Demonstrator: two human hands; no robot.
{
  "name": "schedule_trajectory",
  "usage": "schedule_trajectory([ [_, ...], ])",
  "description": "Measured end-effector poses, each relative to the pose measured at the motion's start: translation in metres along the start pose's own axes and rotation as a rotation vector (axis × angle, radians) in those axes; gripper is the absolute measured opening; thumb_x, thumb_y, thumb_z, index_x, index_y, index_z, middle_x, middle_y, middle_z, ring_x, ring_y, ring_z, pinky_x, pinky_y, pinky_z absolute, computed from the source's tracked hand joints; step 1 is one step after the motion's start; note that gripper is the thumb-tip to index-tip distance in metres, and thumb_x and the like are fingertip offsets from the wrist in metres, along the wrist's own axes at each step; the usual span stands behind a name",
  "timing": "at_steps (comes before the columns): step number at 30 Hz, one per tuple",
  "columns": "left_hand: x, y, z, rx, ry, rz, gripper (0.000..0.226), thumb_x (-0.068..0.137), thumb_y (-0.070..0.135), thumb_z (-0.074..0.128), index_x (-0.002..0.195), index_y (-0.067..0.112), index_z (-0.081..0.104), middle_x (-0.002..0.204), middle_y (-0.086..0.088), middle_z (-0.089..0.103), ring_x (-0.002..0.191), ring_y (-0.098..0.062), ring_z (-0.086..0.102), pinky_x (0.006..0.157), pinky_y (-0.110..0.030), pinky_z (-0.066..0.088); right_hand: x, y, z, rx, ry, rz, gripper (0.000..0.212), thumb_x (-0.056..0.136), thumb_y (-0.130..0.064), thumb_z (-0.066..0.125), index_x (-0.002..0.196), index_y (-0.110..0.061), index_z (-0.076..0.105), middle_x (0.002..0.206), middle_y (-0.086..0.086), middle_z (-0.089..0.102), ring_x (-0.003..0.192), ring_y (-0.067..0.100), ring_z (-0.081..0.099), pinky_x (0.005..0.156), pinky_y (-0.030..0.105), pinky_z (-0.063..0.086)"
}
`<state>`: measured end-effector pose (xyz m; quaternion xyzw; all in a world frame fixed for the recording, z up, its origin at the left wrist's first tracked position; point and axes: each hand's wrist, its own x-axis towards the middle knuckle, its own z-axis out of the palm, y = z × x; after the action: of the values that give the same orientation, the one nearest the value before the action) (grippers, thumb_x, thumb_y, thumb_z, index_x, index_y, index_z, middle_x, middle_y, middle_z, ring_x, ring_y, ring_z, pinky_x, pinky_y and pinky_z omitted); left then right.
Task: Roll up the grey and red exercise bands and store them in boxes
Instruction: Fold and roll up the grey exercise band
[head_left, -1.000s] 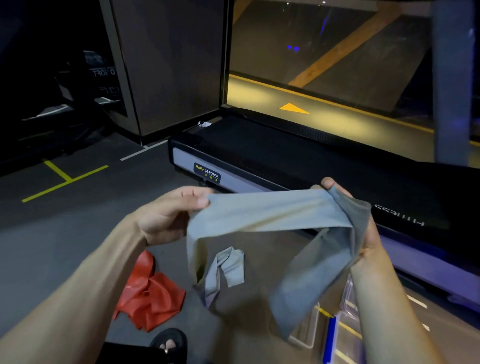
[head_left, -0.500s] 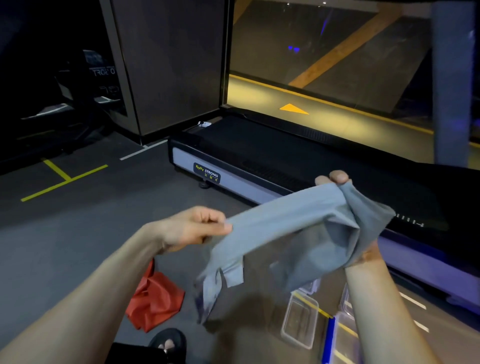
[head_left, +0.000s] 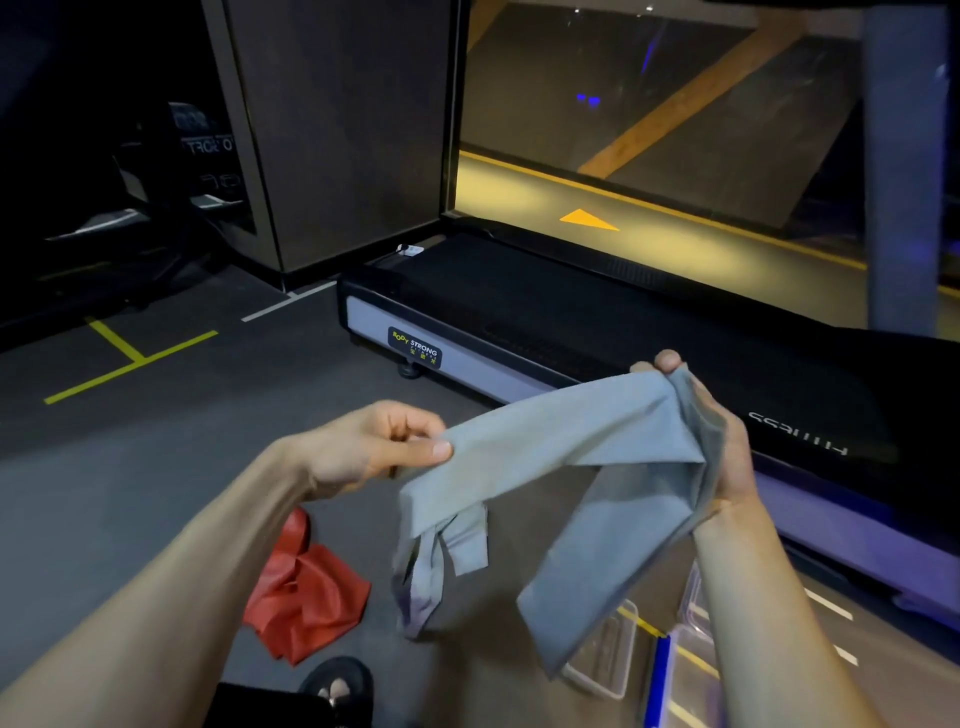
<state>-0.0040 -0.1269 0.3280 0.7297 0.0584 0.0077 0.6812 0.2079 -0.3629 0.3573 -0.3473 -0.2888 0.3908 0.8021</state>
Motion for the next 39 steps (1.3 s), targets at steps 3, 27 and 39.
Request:
schedule_trajectory([
  [3, -0.01, 0.006, -0.006, -0.321, -0.11, 0.08, 0.026, 0.081, 0.039, 0.083, 0.081, 0.016, 0.071, 0.073, 0.001, 0.064, 0.064, -0.006, 0.06, 0.061, -0.017, 0.047, -0.001, -0.005, -0.002, -0.076, -0.026, 0.042, 0.03, 0.077, -0.03, 0.084, 0.091, -0.018, 0.06, 0.086, 0.0, 0.055, 0.071, 0.013, 0.056, 0.064, 0.025, 0.053],
  [27, -0.004, 0.032, 0.018, -0.297, -0.051, 0.087, 0.019, 0.087, 0.019, 0.07, 0.074, 0.01, 0.059, 0.063, 0.003, 0.05, 0.055, -0.004, 0.048, 0.053, -0.012, 0.037, 0.012, 0.027, 0.064, -0.302, -0.283, 0.016, 0.008, 0.094, -0.016, 0.066, 0.096, -0.01, 0.061, 0.08, 0.007, 0.061, 0.072, 0.021, 0.056, 0.087, 0.044, 0.051],
  [39, 0.0, 0.035, 0.022, 0.098, -0.017, 0.068, 0.02, 0.092, 0.024, 0.066, 0.073, 0.025, 0.071, 0.066, 0.011, 0.054, 0.062, -0.006, 0.042, 0.06, -0.021, 0.034, 0.005, 0.046, 0.064, -0.884, -0.314, 0.034, 0.006, 0.099, -0.015, 0.063, 0.102, -0.01, 0.066, 0.11, 0.011, 0.072, 0.11, 0.031, 0.066, 0.096, 0.046, 0.051],
])
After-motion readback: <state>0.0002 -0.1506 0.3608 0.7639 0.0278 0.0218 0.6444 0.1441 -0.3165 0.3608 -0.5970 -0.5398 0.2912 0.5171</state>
